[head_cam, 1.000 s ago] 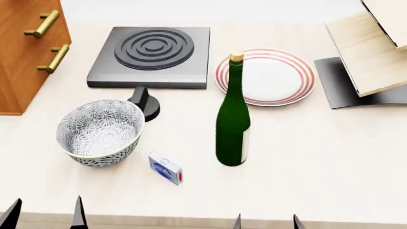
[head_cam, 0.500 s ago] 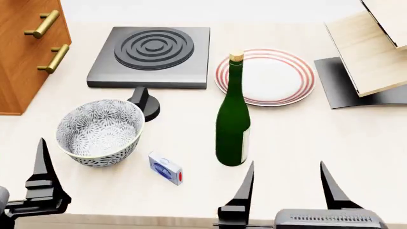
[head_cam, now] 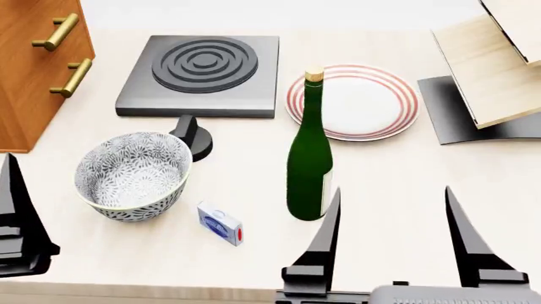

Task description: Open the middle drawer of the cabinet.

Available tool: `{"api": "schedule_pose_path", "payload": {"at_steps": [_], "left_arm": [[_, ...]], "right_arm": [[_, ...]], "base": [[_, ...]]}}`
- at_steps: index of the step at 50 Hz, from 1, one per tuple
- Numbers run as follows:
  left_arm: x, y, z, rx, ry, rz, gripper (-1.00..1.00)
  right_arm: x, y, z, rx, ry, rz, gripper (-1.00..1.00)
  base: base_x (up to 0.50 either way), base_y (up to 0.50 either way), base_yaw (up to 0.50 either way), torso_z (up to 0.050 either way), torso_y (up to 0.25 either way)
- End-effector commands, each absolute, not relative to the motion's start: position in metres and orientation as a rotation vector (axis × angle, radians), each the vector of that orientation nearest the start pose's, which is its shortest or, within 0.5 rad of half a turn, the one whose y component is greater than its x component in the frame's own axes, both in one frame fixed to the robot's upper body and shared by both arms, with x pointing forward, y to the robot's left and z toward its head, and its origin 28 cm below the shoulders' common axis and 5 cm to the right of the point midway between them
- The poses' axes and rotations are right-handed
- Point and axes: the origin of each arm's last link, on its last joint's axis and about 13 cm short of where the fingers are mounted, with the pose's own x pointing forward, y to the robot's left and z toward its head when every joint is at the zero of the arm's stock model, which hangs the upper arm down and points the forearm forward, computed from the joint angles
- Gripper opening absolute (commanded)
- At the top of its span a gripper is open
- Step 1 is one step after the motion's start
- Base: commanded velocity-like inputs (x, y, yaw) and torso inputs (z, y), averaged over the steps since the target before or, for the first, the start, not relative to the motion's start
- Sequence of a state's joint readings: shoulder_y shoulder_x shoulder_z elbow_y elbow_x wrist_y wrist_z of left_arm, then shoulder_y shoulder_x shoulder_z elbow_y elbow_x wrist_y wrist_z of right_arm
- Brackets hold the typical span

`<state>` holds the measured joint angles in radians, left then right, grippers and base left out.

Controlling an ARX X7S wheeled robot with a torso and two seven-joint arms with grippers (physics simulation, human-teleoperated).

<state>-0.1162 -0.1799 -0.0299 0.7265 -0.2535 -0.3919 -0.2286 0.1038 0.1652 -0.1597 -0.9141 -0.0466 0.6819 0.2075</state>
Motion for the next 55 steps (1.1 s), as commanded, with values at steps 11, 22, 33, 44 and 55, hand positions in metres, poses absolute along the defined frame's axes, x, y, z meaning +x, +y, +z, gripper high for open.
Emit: {"api": "schedule_pose_path", "payload": {"at_steps": [11, 22, 33, 44, 55], "left_arm": [[0.1912, 0.2274, 0.1734, -0.09, -0.49, 0.086, 1.0], [0.1906, 0.2276, 0.1746, -0.079, -0.508, 0.091, 1.0], [0.191, 0.2279, 0.1747, -0.07, -0.513, 0.098, 1.0], [0.1905, 0.2268, 0.1741, -0.058, -0.517, 0.1, 1.0], [0.1901, 0.2269, 0.1734, -0.055, -0.517, 0.099, 1.0]], "right_arm": [[0.1722, -0.0937, 0.1742, -0.176, -0.421, -0.083, 1.0], [0.1692, -0.0939, 0.1758, -0.191, -0.462, -0.088, 1.0], [0.1691, -0.0947, 0.1757, -0.186, -0.465, -0.094, 1.0], [0.1699, -0.0942, 0.1736, -0.187, -0.454, -0.096, 1.0], [0.1699, -0.0945, 0.1732, -0.188, -0.454, -0.098, 1.0]], "base": [[0.0, 0.0, 0.0, 0.0, 0.0], [0.37, 0.0, 0.0, 0.0, 0.0], [0.5, 0.0, 0.0, 0.0, 0.0], [0.5, 0.0, 0.0, 0.0, 0.0], [0.5, 0.0, 0.0, 0.0, 0.001]]}}
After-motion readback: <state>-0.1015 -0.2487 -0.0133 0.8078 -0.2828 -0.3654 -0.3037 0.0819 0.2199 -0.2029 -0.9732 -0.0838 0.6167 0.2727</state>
